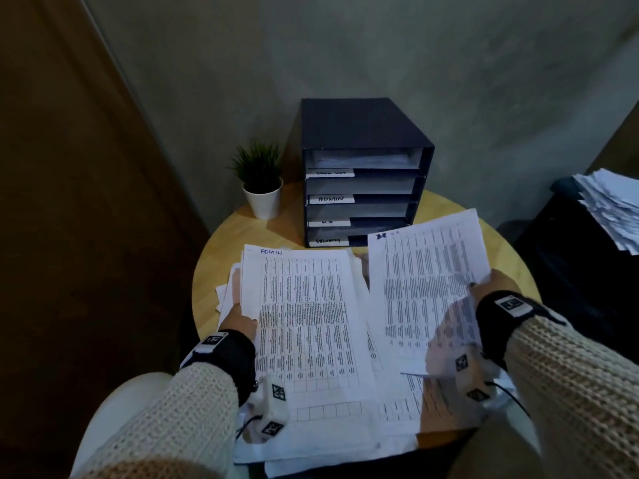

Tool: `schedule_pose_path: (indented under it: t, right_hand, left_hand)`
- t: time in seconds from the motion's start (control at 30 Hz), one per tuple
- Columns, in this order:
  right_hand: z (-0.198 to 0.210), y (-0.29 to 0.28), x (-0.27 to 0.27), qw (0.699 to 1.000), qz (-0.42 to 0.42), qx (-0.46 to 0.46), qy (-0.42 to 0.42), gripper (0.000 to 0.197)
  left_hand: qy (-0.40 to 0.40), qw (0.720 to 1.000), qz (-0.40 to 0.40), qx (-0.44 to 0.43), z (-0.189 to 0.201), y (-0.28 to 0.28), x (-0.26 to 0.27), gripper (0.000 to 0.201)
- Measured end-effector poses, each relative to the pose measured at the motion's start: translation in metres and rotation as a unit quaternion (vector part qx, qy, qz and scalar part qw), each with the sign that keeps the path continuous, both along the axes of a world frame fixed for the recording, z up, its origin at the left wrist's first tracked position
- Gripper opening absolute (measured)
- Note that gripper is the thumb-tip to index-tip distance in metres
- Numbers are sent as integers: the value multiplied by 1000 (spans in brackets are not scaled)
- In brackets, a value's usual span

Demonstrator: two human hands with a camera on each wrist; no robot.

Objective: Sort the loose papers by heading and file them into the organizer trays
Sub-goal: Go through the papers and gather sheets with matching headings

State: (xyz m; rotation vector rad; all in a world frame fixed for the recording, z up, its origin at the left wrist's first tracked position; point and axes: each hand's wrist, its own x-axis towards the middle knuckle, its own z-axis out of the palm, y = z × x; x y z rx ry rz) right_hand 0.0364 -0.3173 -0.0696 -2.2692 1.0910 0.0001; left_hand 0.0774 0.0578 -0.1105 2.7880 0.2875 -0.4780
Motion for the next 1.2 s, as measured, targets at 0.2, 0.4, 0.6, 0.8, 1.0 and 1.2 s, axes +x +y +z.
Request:
schedule_pose_path:
  t: [0.2, 0.4, 0.6, 0.8, 1.0, 1.2]
  right_hand:
    - [24, -14, 2, 1000, 17, -17, -12, 33]
    - [36, -18, 1, 999, 6, 6, -37, 38]
    - [45, -17, 7, 997, -39, 18, -60, 48]
    - [64, -10, 26, 995, -43, 6, -88, 50]
    - [24, 37, 23, 993, 110, -42, 31, 46]
    - [-33, 91, 18, 963, 218, -25, 154, 47]
  left_hand:
    - [-16, 981, 104, -161, 7, 2, -1, 50]
    - [-68, 968, 125, -209, 10, 15, 12, 51]
    - [-81, 968, 123, -204, 26, 25, 16, 45]
    - [-88, 968, 100, -213, 34, 32, 19, 47]
    - [-87, 973, 100, -190, 35, 26, 23, 42]
    - [-33, 987, 67, -139, 18, 19, 30, 46]
